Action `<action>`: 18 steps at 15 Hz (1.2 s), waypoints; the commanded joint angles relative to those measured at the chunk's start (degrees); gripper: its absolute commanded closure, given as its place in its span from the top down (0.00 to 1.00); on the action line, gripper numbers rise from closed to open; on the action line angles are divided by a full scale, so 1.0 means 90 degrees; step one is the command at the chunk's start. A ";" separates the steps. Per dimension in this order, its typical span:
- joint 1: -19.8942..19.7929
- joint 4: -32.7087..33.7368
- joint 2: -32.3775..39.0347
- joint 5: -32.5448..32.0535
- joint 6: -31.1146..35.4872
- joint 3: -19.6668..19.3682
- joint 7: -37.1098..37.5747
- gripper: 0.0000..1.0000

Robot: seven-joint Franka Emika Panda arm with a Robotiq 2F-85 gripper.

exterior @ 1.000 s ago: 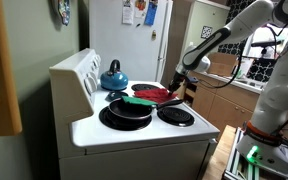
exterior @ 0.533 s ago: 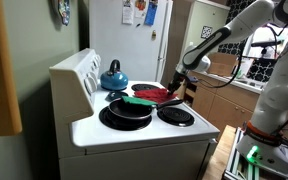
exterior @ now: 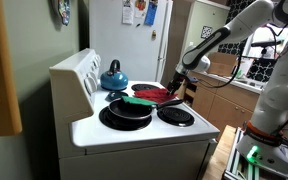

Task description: Unfold the red towel on the stove

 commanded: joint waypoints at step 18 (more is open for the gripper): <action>-0.0037 0.0009 -0.0222 -0.0486 0.0791 -0.0029 0.0253 0.00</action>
